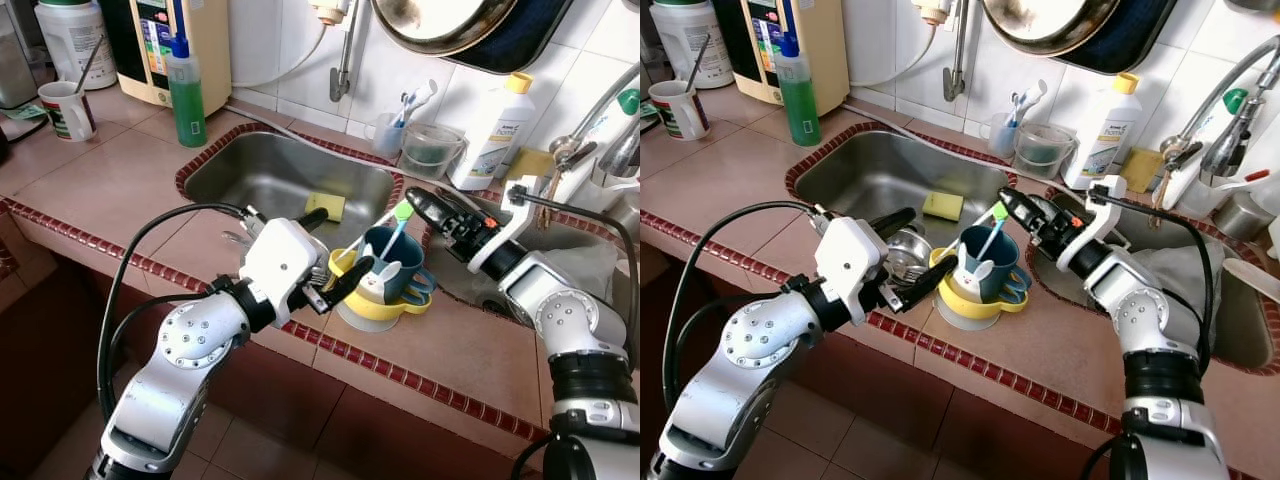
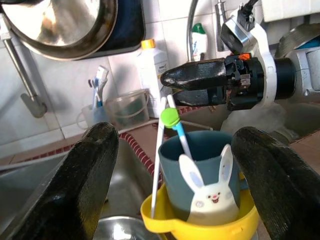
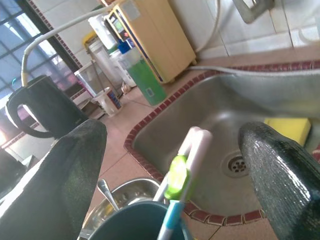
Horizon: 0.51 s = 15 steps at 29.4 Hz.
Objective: Kitchen organization
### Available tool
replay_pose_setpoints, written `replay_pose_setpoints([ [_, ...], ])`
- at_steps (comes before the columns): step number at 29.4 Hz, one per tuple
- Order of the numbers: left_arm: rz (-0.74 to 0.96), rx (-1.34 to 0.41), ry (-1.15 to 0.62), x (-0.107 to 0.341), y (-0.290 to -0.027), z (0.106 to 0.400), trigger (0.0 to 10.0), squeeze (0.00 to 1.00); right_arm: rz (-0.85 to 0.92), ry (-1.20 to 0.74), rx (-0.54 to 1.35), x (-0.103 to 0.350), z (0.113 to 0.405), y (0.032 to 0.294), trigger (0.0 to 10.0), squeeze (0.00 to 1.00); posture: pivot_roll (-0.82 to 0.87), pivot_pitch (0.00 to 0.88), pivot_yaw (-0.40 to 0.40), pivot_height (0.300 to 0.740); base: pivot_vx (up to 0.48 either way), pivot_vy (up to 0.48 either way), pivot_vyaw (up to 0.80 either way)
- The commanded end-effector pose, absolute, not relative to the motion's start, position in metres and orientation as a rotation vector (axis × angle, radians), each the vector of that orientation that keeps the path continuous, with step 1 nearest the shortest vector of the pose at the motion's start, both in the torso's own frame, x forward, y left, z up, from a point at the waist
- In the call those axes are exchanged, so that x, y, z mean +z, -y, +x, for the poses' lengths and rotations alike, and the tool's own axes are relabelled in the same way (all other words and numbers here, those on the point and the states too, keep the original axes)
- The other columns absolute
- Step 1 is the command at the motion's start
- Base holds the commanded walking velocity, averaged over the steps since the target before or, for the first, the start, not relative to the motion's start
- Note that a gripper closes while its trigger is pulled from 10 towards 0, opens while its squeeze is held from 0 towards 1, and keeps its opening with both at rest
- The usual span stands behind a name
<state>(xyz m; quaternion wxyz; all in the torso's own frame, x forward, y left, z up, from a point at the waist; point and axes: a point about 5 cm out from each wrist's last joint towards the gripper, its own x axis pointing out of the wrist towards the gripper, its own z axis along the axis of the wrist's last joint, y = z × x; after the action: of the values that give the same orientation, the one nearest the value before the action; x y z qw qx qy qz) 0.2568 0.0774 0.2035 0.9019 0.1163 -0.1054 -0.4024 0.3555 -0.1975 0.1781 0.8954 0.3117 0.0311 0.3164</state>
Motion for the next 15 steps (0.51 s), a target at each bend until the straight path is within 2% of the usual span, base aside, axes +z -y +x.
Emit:
replay_pose_setpoints([
  [1,0.241,-0.840,0.236,0.2090,-0.0750,0.2550,10.0,0.00,0.658,-0.068,0.644,0.1801,0.3578,0.2037,10.0,0.00,0.17,0.000,-0.119,0.740,0.000,0.000,0.00],
  [5,0.232,-0.832,0.244,0.2122,-0.0758,0.2551,10.0,0.00,0.691,-0.093,0.653,0.1745,0.3606,0.2046,10.0,0.00,0.17,0.000,-0.122,0.740,0.000,0.000,0.00],
  [6,0.232,-0.831,0.244,0.2123,-0.0758,0.2550,10.0,0.00,0.704,-0.099,0.662,0.1741,0.3608,0.2043,9.7,0.00,0.17,0.000,-0.124,0.740,0.000,0.000,0.00],
  [7,0.232,-0.829,0.244,0.2123,-0.0759,0.2550,10.0,0.00,0.713,-0.104,0.671,0.1737,0.3608,0.2039,7.8,0.00,0.17,0.000,-0.124,0.740,0.000,0.000,0.00],
  [8,0.232,-0.828,0.244,0.2125,-0.0760,0.2549,10.0,0.00,0.716,-0.111,0.677,0.1730,0.3611,0.2037,4.3,0.00,0.17,0.000,-0.125,0.740,0.000,0.000,0.00],
  [9,0.232,-0.827,0.245,0.2127,-0.0761,0.2548,10.0,0.00,0.717,-0.116,0.680,0.1725,0.3612,0.2036,4.3,0.00,0.17,0.000,-0.125,0.740,0.000,0.000,0.00],
  [10,0.232,-0.826,0.245,0.2128,-0.0762,0.2548,10.0,0.00,0.714,-0.118,0.681,0.1720,0.3614,0.2037,3.5,0.00,0.17,0.000,-0.125,0.740,0.000,0.000,0.00],
  [11,0.232,-0.824,0.245,0.2128,-0.0763,0.2547,10.0,0.00,0.724,-0.124,0.687,0.1715,0.3615,0.2035,0.0,0.00,0.18,0.000,-0.126,0.740,0.000,0.000,0.00],
  [15,0.228,-0.819,0.245,0.2137,-0.0764,0.2540,10.0,0.00,0.748,-0.129,0.716,0.1728,0.3622,0.2051,0.0,0.00,0.18,0.000,-0.129,0.740,0.000,0.000,0.00],
])
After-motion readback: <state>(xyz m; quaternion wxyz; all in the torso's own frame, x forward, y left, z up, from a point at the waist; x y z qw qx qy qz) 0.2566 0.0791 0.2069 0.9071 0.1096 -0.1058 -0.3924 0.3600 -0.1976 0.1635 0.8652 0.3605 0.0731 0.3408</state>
